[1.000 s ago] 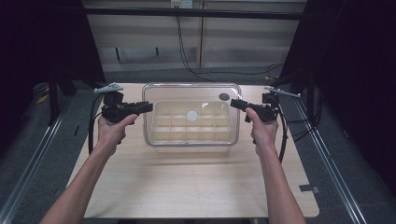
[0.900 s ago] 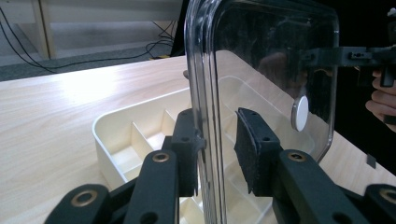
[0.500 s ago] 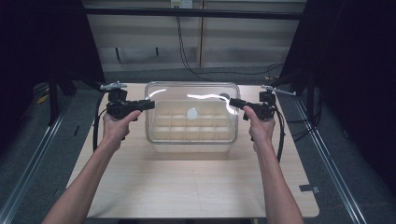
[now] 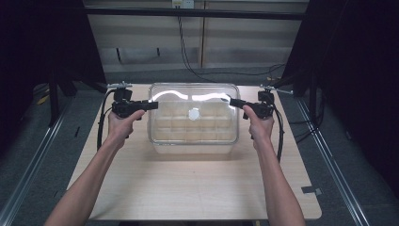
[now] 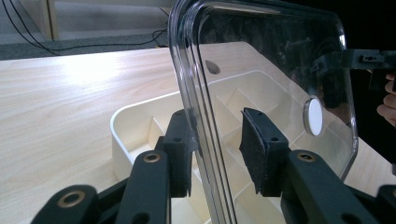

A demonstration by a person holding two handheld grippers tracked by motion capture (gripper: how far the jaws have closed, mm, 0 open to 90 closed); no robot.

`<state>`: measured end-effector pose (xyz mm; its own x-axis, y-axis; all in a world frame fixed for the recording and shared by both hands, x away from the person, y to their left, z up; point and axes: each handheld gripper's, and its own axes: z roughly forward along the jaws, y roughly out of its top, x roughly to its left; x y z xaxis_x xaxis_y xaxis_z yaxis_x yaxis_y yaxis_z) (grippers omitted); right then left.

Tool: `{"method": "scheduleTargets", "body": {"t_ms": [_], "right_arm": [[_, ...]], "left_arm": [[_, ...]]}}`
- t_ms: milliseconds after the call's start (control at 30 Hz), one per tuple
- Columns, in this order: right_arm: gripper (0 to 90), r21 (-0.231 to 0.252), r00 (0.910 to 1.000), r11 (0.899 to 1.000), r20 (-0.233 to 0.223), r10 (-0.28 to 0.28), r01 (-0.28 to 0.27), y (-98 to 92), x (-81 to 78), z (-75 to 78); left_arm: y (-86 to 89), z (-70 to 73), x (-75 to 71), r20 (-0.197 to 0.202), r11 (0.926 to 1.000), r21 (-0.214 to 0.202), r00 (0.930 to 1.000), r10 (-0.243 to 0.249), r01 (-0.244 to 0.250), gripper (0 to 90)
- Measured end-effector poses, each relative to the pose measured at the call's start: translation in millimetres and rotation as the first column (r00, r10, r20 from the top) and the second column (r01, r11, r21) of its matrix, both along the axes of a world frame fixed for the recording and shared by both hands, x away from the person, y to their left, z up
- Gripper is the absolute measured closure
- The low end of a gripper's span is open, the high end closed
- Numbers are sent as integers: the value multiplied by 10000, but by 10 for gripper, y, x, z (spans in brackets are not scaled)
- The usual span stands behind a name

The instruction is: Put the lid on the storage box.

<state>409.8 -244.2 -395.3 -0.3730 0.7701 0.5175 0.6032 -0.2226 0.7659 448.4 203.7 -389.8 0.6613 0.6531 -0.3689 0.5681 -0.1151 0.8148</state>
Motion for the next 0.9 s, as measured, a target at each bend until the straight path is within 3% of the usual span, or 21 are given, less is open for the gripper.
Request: {"method": "scheduleTargets", "body": {"t_ms": [267,400,600,900], "right_arm": [[638,-219,9998,9997,-169,-53,50,21,84,-74],[624,-310,9993,9994,-331,-170,160,34,126,-130],[595,-493,9971,9982,-667,-367,335,74,187,-226],[548,-840,9928,9954,-1059,-557,469,133,263,-354]], "left_arm": [[3,-72,83,-169,9996,229,9997,161,-158,630],[1,-114,118,-142,9976,608,9994,326,-316,631],[23,-242,177,-539,9993,151,9979,351,-344,624],[18,-370,231,-931,9994,346,9956,101,-69,576]]}}
